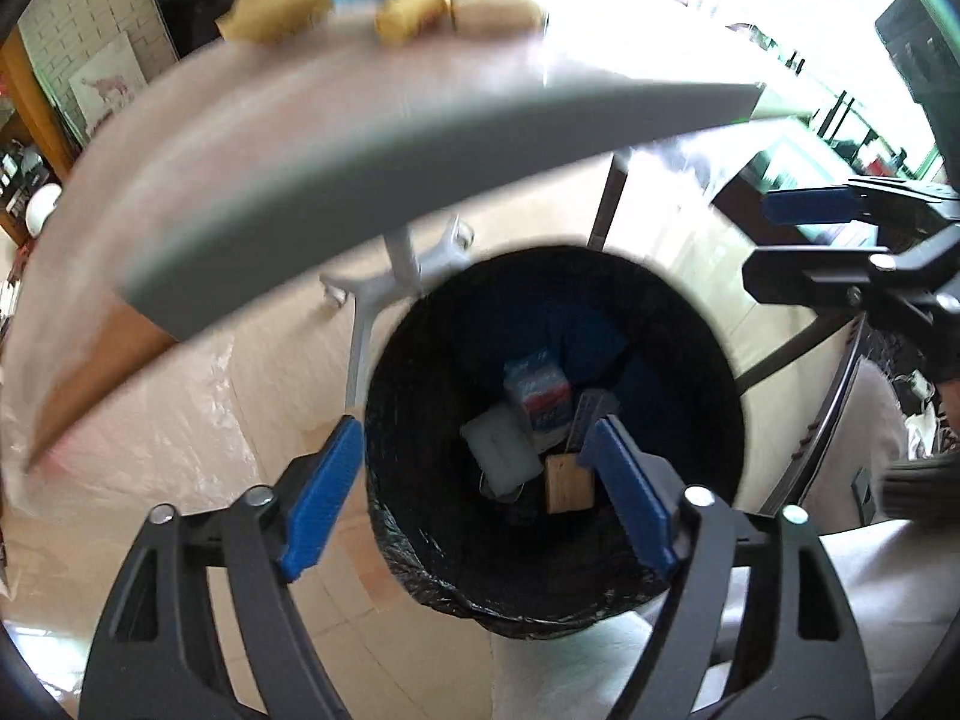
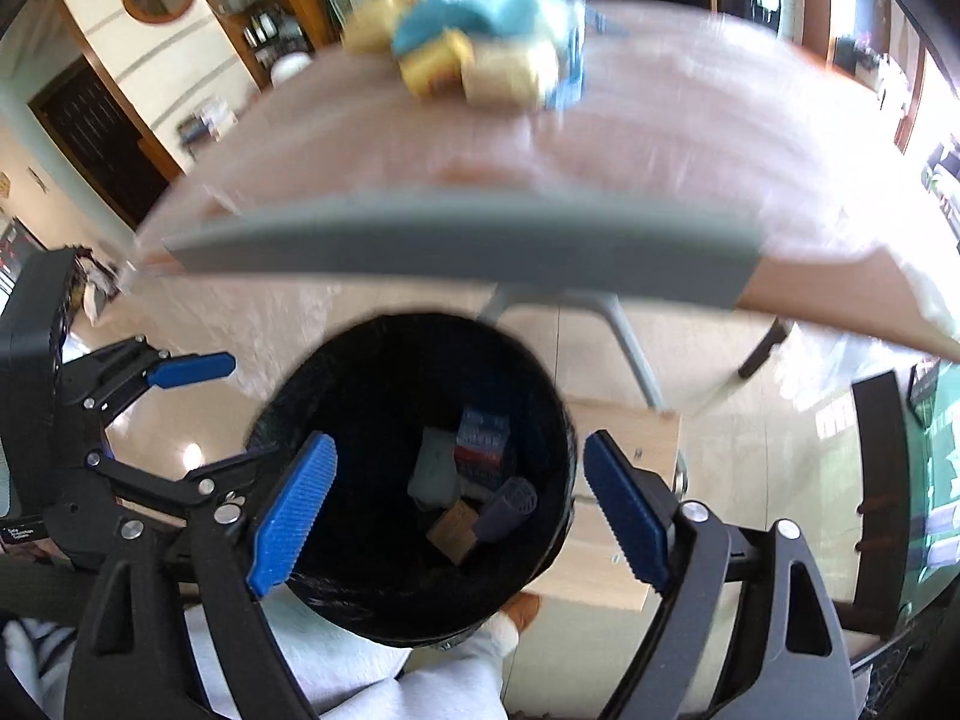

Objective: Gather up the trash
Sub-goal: 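Open both tools to drop the tray and curler into the bin, then grasp the yellow paper bag with the left tool while the right tool grasps the paper roll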

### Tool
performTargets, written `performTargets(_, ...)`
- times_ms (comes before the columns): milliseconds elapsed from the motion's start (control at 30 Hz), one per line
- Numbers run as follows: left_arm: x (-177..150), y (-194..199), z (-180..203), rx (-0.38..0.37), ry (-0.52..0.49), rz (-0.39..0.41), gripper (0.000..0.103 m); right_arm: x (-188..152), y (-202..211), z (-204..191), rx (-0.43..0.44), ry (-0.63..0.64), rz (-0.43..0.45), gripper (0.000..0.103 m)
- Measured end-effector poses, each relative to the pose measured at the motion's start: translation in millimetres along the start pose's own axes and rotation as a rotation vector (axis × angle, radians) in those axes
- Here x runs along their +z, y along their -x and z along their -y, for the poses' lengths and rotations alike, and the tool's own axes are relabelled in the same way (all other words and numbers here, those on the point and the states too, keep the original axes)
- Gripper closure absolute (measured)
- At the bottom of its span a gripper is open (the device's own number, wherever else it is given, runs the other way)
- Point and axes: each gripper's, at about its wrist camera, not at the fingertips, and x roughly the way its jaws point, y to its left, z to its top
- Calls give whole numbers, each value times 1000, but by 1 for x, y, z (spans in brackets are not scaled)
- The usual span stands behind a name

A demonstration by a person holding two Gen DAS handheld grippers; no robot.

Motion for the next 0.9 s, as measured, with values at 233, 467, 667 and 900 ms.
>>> performTargets(233, 44, 68, -29, -7, 27, 246, 2, 40, 54, -8, -69, 73, 255, 4)
performTargets(467, 119, 49, -94, 118, 118, 265, 2, 92, 16, -9, -136, 94, 230, 4)
performTargets(667, 184, 29, -140, 86, 161, 248, 2, 123, -13, 2, -152, 48, 172, 4)
performTargets(900, 238, -17, -168, -16, 172, 155, 2, 145, -38, 19, -90, -36, 125, 17)
